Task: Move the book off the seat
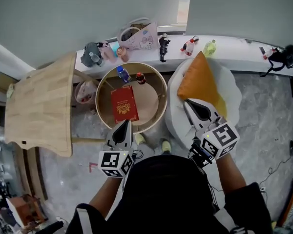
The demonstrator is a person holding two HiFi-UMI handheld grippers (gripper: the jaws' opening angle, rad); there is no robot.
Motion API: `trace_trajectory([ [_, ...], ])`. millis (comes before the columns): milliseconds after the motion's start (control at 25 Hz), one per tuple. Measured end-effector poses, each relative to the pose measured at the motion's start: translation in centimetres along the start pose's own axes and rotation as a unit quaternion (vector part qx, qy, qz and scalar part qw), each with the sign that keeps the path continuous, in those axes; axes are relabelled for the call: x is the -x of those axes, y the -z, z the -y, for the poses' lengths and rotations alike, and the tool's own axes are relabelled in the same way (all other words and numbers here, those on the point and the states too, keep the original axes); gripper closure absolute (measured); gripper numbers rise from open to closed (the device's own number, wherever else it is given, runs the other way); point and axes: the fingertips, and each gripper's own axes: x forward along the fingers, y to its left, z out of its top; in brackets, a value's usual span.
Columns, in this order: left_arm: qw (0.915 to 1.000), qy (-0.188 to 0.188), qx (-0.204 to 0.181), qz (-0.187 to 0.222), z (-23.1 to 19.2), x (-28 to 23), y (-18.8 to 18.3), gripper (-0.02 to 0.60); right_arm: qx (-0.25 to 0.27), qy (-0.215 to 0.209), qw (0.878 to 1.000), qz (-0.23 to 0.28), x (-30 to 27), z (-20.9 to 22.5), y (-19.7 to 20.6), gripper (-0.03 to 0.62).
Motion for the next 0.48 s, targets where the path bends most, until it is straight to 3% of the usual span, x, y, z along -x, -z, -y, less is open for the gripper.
trace_trajectory([
  [480,0.9989,0.016,0.008,0.044,2.5,0.7,-2.7,0.568,0.025,0.024,0.999,0.034,4.3,0.3,-2.7,0.588],
])
